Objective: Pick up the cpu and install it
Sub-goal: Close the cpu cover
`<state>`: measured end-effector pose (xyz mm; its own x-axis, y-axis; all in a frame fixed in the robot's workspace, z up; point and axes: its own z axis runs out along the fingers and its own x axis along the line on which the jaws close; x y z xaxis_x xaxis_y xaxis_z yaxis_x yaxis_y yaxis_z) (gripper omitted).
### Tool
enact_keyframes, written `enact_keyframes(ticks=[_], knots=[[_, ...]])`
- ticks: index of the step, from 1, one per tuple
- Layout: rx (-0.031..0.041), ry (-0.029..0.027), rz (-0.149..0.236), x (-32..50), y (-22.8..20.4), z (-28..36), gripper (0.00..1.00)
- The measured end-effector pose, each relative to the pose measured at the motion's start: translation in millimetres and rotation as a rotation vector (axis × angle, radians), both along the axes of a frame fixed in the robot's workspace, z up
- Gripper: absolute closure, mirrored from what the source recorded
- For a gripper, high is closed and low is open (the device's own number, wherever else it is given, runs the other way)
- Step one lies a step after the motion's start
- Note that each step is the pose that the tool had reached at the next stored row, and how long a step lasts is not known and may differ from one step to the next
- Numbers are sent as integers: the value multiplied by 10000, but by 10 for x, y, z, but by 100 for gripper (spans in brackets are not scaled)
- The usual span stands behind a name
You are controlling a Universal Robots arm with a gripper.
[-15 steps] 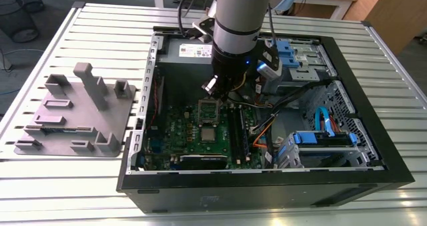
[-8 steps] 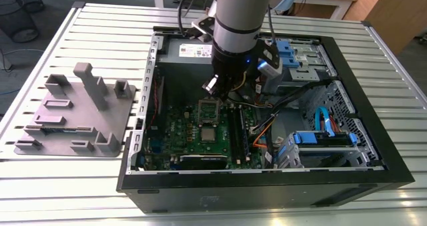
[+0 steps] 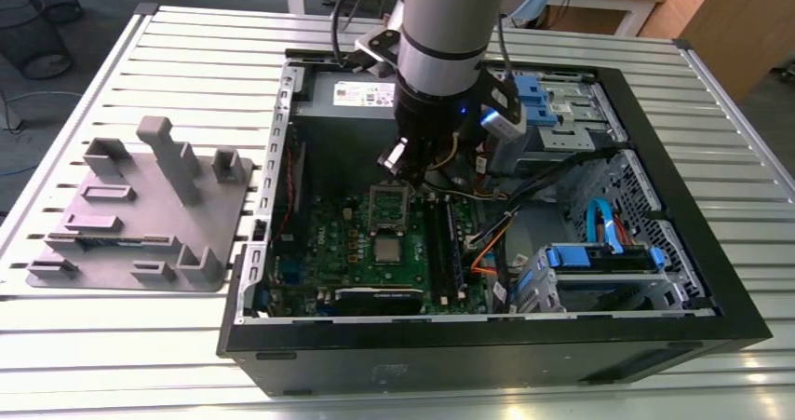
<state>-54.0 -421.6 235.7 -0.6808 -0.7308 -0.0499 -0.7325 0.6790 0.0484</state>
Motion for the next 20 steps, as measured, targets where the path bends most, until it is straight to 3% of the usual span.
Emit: enact_keyframes(ticks=[6, 20], knots=[[-22, 1, 229, 0, -5, 9, 89], [-21, 0, 353, 0, -33, 44, 89]])
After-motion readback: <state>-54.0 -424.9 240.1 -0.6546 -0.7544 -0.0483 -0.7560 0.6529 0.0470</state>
